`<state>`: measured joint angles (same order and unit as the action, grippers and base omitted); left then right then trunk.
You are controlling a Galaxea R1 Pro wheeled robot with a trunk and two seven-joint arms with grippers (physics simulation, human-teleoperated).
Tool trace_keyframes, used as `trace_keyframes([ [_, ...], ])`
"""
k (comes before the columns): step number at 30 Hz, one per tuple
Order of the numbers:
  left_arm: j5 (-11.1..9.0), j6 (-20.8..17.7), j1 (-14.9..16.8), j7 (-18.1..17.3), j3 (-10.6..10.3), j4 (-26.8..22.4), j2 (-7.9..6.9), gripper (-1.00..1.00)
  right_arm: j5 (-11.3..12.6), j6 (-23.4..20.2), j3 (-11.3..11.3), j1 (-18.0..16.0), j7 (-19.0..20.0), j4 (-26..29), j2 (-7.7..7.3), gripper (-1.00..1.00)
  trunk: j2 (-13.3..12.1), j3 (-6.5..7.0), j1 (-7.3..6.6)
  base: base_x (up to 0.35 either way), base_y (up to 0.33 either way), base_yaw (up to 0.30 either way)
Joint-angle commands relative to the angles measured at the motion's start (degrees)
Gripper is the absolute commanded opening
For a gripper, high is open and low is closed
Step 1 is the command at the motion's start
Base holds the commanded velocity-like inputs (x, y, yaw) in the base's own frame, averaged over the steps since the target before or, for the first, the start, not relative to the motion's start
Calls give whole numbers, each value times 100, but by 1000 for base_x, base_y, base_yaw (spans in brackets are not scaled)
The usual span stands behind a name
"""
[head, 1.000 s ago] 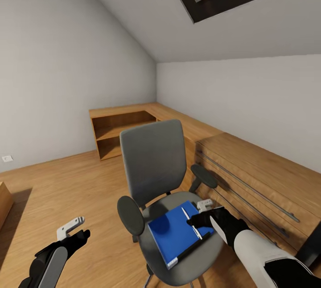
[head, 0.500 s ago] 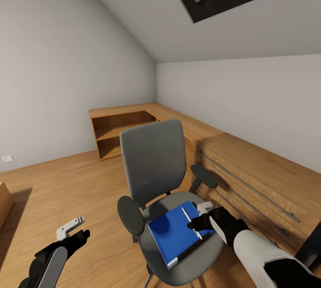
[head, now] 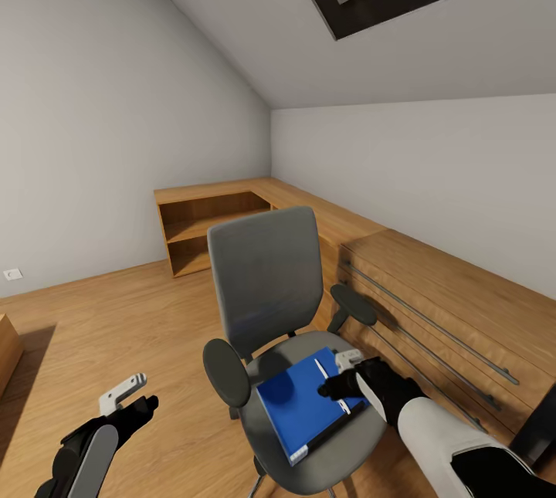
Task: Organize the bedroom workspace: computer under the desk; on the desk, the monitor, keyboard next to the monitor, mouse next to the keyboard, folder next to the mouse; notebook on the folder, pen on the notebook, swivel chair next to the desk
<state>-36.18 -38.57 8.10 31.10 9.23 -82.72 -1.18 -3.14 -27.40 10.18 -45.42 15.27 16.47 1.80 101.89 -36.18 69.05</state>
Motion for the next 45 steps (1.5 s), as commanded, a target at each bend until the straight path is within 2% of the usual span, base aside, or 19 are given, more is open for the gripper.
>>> trace_keyframes([
  [1,-59,-12,4,53,-11,-7,5,100,-37,-7,9,-2,27,11,5,100,3,-6,-1,0,0,0],
  [14,-56,-11,4,54,-34,-7,29,100,-46,58,10,-2,37,14,54,100,3,-6,-1,0,0,0],
  [38,-56,-10,5,53,-28,-7,24,100,-52,27,11,-2,45,16,32,100,3,-6,-1,0,0,0],
  [45,-60,-12,5,54,32,-7,21,100,-55,21,18,-2,46,-2,19,100,284,-132,153,0,0,0],
])
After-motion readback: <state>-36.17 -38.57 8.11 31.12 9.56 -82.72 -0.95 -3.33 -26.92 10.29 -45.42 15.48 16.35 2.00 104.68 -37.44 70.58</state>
